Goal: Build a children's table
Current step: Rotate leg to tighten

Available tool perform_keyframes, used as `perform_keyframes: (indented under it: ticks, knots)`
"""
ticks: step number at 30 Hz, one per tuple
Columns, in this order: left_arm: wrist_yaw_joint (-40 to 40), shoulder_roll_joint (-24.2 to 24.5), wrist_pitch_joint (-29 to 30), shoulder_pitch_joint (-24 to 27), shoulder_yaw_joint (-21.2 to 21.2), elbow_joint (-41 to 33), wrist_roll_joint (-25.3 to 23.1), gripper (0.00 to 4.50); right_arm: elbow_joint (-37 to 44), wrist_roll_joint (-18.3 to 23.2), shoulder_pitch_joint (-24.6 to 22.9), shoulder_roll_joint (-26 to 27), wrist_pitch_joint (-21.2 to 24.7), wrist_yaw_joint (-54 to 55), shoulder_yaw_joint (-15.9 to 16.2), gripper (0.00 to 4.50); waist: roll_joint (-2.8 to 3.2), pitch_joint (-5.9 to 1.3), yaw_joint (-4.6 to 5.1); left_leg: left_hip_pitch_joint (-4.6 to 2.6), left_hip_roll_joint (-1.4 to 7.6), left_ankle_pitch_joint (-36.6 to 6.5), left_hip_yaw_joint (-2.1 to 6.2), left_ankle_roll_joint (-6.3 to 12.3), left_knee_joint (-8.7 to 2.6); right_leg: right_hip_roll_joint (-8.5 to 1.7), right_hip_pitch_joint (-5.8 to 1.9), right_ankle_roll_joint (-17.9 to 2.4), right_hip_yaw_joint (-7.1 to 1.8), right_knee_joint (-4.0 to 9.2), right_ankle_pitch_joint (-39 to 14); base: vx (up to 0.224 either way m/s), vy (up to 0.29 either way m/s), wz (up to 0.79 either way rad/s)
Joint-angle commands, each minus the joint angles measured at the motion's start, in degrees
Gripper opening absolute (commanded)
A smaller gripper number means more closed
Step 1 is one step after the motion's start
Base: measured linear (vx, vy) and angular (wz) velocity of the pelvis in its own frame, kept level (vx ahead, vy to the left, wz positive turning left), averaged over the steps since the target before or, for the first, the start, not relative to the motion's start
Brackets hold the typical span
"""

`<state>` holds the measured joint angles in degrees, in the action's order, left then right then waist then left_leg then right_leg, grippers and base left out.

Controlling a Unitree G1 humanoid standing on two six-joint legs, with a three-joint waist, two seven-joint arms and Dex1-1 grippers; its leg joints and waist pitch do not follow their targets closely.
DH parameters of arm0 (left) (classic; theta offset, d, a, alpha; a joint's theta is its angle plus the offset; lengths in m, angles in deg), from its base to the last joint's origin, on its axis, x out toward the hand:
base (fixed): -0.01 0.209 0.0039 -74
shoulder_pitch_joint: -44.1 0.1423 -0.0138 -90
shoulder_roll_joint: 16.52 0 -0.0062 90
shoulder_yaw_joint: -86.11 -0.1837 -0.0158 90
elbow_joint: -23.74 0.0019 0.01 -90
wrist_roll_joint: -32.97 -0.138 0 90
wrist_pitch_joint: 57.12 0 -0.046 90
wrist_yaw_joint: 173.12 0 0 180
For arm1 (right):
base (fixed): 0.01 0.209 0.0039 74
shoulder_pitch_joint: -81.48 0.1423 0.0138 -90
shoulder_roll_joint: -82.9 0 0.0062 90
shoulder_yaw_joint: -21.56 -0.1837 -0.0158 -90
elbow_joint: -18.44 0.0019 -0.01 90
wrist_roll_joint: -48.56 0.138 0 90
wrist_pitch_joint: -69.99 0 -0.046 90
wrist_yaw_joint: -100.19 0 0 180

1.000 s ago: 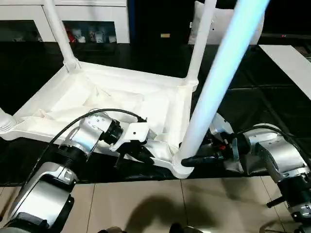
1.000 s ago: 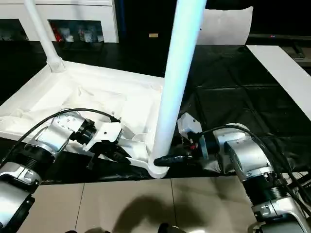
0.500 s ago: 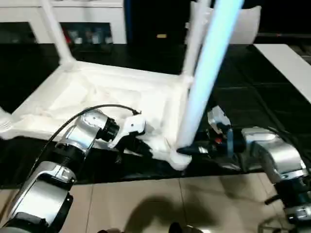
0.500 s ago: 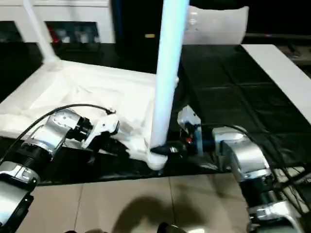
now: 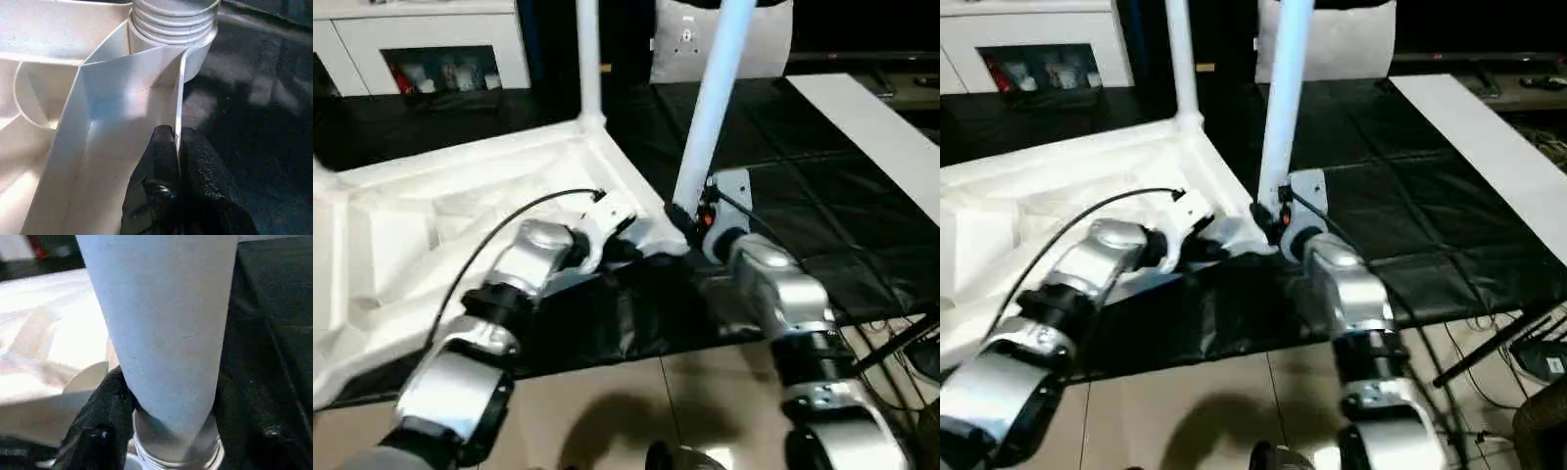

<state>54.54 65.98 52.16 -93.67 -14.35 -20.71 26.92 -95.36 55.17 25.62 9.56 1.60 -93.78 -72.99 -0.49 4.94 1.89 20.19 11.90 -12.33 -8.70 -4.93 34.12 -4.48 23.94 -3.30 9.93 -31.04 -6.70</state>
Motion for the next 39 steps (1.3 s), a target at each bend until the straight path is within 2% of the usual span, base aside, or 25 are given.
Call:
perform_keyframes:
  ticks: [1,2,5,6,7,8,11,12,14,16,17,19,21,23,25,26,27,29,30,32,33,34,38,39]
  knots:
    - [-2.6,-2.9,-1.8,-2.8,0.0,-2.3,1.3,0.00,-1.9,1.7,-0.4,4.6,0.9,-2.5,4.7,2.89,0.42,-4.29,-0.20,0.48,1.01,-0.5,0.04,8.82,-3.25,-3.92,-4.63,-7.8,-3.59,2.79,-15.2,0.000,0.000,0.00]
    - [-1.9,-2.5,-2.4,-2.6,-0.5,-2.2,1.0,0.00,-1.9,1.2,-0.5,4.5,0.1,-2.3,4.7,2.96,0.51,-4.20,-0.19,0.45,1.01,-0.9,-0.01,9.22,-3.26,-3.93,-4.62,-8.2,-3.65,2.80,-15.0,0.000,0.000,0.00]
    - [-0.7,-1.8,-2.9,-2.1,-0.9,-2.3,1.1,0.00,-1.3,1.3,-1.1,3.6,-0.7,-2.7,5.0,3.23,0.42,-4.07,-0.24,0.36,0.87,-2.8,-0.15,8.77,-3.36,-4.01,-4.72,-7.9,-3.68,3.15,-17.3,0.000,0.000,0.00]
    - [0.8,-0.8,-3.6,-1.5,-1.6,-2.5,0.7,0.00,-0.2,1.0,-1.9,2.2,-1.5,-4.2,5.5,3.42,0.52,-3.97,-0.26,0.34,0.93,-3.1,-0.12,8.64,-3.43,-3.97,-4.68,-7.7,-3.69,3.20,-17.5,0.000,0.000,0.00]
    - [1.6,-0.2,-4.2,-1.3,-1.9,-2.4,0.5,0.00,0.9,0.9,-2.6,1.1,-1.7,-5.5,5.9,3.42,0.51,-3.98,-0.32,0.32,0.89,-3.1,-0.10,8.73,-3.41,-3.91,-4.72,-7.6,-3.67,3.23,-17.4,0.000,0.000,0.00]
    - [2.7,0.5,-5.1,-0.9,-2.1,-2.3,0.3,0.00,2.4,0.6,-3.4,-0.2,-2.0,-7.5,6.1,3.42,0.49,-4.06,-0.42,0.34,0.95,-2.9,-0.07,8.96,-3.38,-3.97,-4.80,-7.6,-3.78,3.05,-16.5,0.000,0.000,0.00]
    - [4.7,1.8,-6.6,-0.4,-2.6,-2.1,-0.1,0.00,5.1,1.1,-4.8,-2.4,-2.1,-10.5,6.0,3.79,0.43,-4.13,-0.59,0.52,1.03,-1.2,-0.08,10.23,-3.29,-3.97,-4.88,-8.6,-3.94,2.58,-13.7,0.000,0.000,0.00]
    - [5.9,2.4,-7.8,-0.1,-3.0,-2.0,-0.3,0.00,6.5,1.6,-5.5,-3.7,-2.2,-12.3,6.2,3.86,0.70,-3.99,-0.73,0.39,1.02,-1.4,-0.13,10.54,-3.29,-3.90,-4.78,-8.6,-3.91,2.73,-13.9,0.000,0.000,0.00]
    - [10.1,4.1,-10.2,0.8,-4.0,-2.0,-0.2,0.00,10.2,2.4,-7.5,-8.5,-2.6,-18.3,6.8,4.03,0.48,-3.95,-1.08,0.42,0.86,-2.0,-0.19,10.60,-3.31,-3.89,-5.02,-8.2,-3.85,2.92,-14.9,0.000,0.000,0.00]
    - [13.1,5.3,-11.4,1.3,-4.8,-2.0,0.1,0.00,12.1,3.0,-8.6,-11.9,-3.0,-22.3,7.1,4.16,0.67,-3.78,-1.16,0.46,0.99,-2.4,-0.20,11.15,-3.33,-3.88,-4.93,-7.9,-3.93,2.89,-15.1,0.000,0.000,0.00]
    - [15.7,6.1,-13.6,1.7,-5.5,-2.3,0.4,0.00,12.8,3.6,-9.0,-13.8,-3.2,-24.8,7.1,4.25,0.81,-3.63,-1.29,0.40,1.02,-3.2,-0.12,10.85,-3.41,-3.88,-4.93,-7.4,-3.79,3.17,-16.6,0.000,0.000,0.00]
    - [20.8,7.6,-16.6,2.6,-7.0,-3.0,0.8,0.00,13.3,4.0,-9.7,-17.6,-5.2,-29.9,7.2,4.44,0.75,-3.43,-1.27,0.34,0.86,-5.3,-0.26,10.01,-3.49,-3.90,-4.83,-6.5,-3.77,3.63,-19.8,0.000,0.000,0.00]
    - [25.6,9.2,-20.7,3.2,-8.9,-3.5,0.7,0.00,13.3,4.0,-10.2,-21.6,-7.6,-36.6,8.1,4.44,0.87,-3.36,-1.57,0.09,1.04,-6.1,-0.31,9.24,-3.55,-3.94,-4.59,-6.1,-3.88,3.85,-21.6,0.000,0.000,0.00]
    - [26.9,9.5,-21.9,3.3,-9.3,-3.3,0.7,0.00,13.5,4.3,-10.4,-23.3,-8.6,-40.0,8.9,4.44,0.97,-3.30,-2.25,-0.10,1.25,-6.4,-0.33,8.69,-3.66,-3.98,-4.33,-6.2,-3.92,3.81,-21.7,0.000,0.000,0.00]
    - [30.2,10.2,-23.6,3.3,-9.9,-3.2,1.0,0.00,13.8,5.9,-10.8,-26.4,-9.6,-46.9,10.5,4.44,0.77,-3.41,-2.50,0.03,1.29,-6.4,-0.30,8.84,-3.66,-3.94,-4.58,-6.3,-3.92,3.62,-21.0,0.000,0.000,0.00]
    - [30.5,10.3,-23.8,3.3,-10.0,-3.3,1.0,0.00,13.7,6.1,-10.8,-26.6,-9.7,-47.6,10.6,4.44,0.86,-3.38,-2.67,0.01,1.35,-6.3,-0.28,9.07,-3.69,-3.97,-4.54,-6.5,-3.91,3.60,-20.7,0.000,0.000,0.00]
    - [32.7,10.9,-25.3,3.2,-10.7,-3.3,0.9,0.00,13.5,7.6,-10.4,-28.2,-9.3,-52.1,11.4,4.44,0.67,-3.63,-2.99,0.11,1.54,-5.2,-0.26,9.66,-3.60,-3.96,-4.63,-7.1,-3.98,3.19,-18.6,0.000,0.000,0.00]
    - [33.7,11.2,-26.0,3.1,-11.0,-3.3,0.8,0.00,13.2,8.3,-10.1,-28.9,-8.8,-54.2,11.6,4.44,0.64,-3.57,-3.43,0.13,1.64,-4.2,-0.33,10.17,-3.60,-3.99,-4.53,-7.6,-4.04,3.04,-17.6,0.000,0.000,0.00]
    - [35.7,11.8,-27.5,3.0,-11.6,-3.4,1.0,0.00,12.4,9.2,-9.3,-30.0,-8.7,-58.0,12.4,4.18,0.64,-3.52,-3.66,0.14,1.62,-4.5,-0.36,10.11,-3.61,-4.03,-4.53,-7.6,-3.98,3.09,-18.2,0.000,0.000,0.00]
    - [36.9,12.2,-27.9,2.9,-11.9,-3.7,1.3,0.00,11.8,9.4,-8.7,-30.7,-8.6,-60.0,13.0,4.10,0.62,-3.51,-3.78,0.14,1.54,-5.1,-0.43,9.98,-3.62,-4.03,-4.58,-7.3,-3.92,3.22,-19.2,0.000,0.000,0.00]
    - [38.4,12.4,-28.5,2.8,-12.0,-4.0,1.6,0.00,10.9,9.5,-7.9,-31.2,-8.3,-62.8,13.8,3.93,0.33,-3.44,-3.82,0.17,1.59,-5.5,-0.46,9.52,-3.66,-4.03,-4.53,-6.8,-3.93,3.36,-20.3,0.000,0.000,0.00]
    - [38.8,12.4,-28.7,2.7,-12.0,-4.1,1.7,0.00,10.6,9.5,-7.7,-31.3,-8.4,-63.4,14.0,3.79,0.40,-3.41,-3.85,0.18,1.55,-5.6,-0.45,9.35,-3.68,-4.03,-4.52,-6.7,-3.90,3.33,-20.7,0.000,0.000,0.00]
    - [39.7,12.4,-28.8,2.3,-11.8,-4.0,1.9,0.00,9.9,9.4,-7.0,-32.1,-8.6,-66.3,15.7,3.60,0.46,-3.49,-3.97,0.20,1.53,-4.9,-0.44,8.58,-3.66,-4.06,-4.49,-6.3,-3.95,3.40,-21.2,0.000,0.000,0.00]
    - [39.8,12.4,-28.9,2.3,-11.9,-3.9,1.9,0.00,9.9,9.3,-6.9,-32.3,-8.6,-66.7,16.0,3.48,0.07,-3.44,-3.97,0.35,1.44,-4.6,-0.45,8.74,-3.67,-4.00,-4.55,-6.1,-3.95,3.27,-20.9,0.000,0.000,0.00]
